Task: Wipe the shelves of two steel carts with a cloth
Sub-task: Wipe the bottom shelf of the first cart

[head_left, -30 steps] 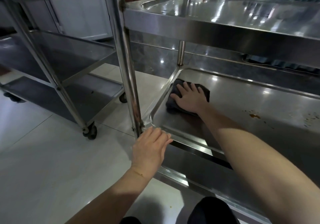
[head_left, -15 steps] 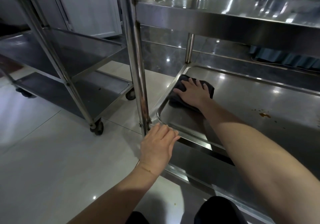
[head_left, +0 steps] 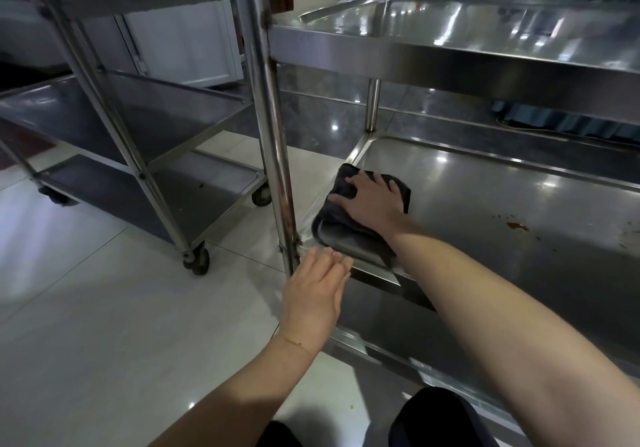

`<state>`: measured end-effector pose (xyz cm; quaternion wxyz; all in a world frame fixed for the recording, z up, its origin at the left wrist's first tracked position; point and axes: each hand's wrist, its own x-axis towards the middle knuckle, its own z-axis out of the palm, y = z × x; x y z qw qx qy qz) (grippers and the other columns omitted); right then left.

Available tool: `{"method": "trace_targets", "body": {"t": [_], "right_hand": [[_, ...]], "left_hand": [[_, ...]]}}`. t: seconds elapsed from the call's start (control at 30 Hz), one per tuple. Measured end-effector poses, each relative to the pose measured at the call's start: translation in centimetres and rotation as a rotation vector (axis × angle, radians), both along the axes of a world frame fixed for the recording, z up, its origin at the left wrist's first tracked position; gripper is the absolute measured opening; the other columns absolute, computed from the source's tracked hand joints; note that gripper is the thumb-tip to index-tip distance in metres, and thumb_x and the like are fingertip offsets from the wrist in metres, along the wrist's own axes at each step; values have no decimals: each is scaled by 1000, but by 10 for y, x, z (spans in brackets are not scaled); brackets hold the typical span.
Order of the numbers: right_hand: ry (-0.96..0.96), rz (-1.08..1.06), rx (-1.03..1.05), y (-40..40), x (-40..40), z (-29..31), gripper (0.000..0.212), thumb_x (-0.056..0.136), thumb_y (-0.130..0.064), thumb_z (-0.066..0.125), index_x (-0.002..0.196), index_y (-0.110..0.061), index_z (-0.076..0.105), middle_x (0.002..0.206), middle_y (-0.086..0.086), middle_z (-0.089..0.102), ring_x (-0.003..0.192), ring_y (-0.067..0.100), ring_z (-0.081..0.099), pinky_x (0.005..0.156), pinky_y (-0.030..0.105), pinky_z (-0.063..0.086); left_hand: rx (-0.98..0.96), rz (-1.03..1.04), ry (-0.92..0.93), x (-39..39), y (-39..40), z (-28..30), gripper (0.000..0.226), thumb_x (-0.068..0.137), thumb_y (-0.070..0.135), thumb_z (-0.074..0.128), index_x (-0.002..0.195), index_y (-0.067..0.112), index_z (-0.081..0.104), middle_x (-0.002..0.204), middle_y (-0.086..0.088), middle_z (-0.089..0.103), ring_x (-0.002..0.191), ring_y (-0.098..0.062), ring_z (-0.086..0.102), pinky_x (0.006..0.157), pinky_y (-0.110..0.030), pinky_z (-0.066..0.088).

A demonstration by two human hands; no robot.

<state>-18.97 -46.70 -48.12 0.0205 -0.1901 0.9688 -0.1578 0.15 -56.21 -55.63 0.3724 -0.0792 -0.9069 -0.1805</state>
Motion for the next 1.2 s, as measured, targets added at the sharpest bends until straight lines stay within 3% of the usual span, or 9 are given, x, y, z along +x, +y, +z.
{"method": "trace_targets", "body": {"t": [0.1, 0.2, 0.43, 0.67, 0.8, 0.9, 1.0, 1.2], "right_hand": [[7, -8, 15, -1, 4, -2, 80, 92, -82, 39, 155, -33, 44, 168, -4, 33, 158, 28, 18, 128, 55, 9], [-1, 34, 38, 0, 25, -4, 89, 88, -88, 37, 159, -34, 39, 172, -5, 24, 160, 27, 12, 129, 53, 6], [-86, 21, 27, 38, 69, 7, 86, 84, -86, 50, 157, -40, 40, 174, -11, 16, 161, 16, 6, 129, 44, 1], [-148, -78, 17, 127, 91, 7, 83, 83, -85, 54, 155, -47, 39, 174, -17, 13, 161, 13, 4, 130, 42, 1], [-130, -103, 37, 99, 95, 11, 85, 85, -84, 55, 157, -42, 39, 174, -11, 14, 162, 18, 4, 130, 46, 1], [-138, -72, 41, 62, 100, 19, 83, 89, -80, 54, 159, -38, 37, 174, -8, 16, 162, 21, 5, 129, 48, 1], [-168, -67, 22, 58, 103, 22, 81, 91, -79, 52, 160, -39, 35, 175, -8, 15, 162, 21, 2, 129, 48, -1], [-178, -110, 26, 116, 115, 19, 76, 94, -76, 50, 160, -42, 35, 175, -11, 12, 162, 18, 2, 130, 46, 0]], "left_hand": [[-47, -3, -102, 14, -3, -6, 43, 88, 5, 72, 130, 12, 67, 133, -9, 63, 132, -27, 55, 118, -50, 35], [-103, 31, -236, 23, -3, 1, 65, 81, 6, 72, 143, 17, 57, 147, -6, 54, 145, -22, 40, 125, -43, 16], [-168, 77, -315, 29, -2, 11, 73, 76, 5, 70, 146, 18, 53, 147, -5, 52, 147, -24, 36, 123, -53, 23], [-142, 68, -372, 32, -3, 15, 71, 83, 6, 62, 150, 22, 47, 152, -1, 48, 150, -23, 30, 123, -53, 22], [-158, 49, -431, 33, -2, 22, 72, 85, 11, 58, 154, 23, 41, 157, 0, 41, 154, -22, 22, 126, -50, 12], [-166, 53, -444, 33, -2, 30, 64, 86, 15, 56, 149, 25, 48, 156, 3, 41, 152, -18, 24, 126, -50, 9], [-181, 89, -443, 33, -1, 42, 55, 87, 22, 53, 142, 28, 55, 147, 7, 47, 142, -14, 40, 125, -51, 12], [-164, 123, -424, 29, 8, 48, 50, 85, 23, 49, 133, 25, 62, 127, 3, 58, 127, -20, 51, 113, -45, 35]]}}
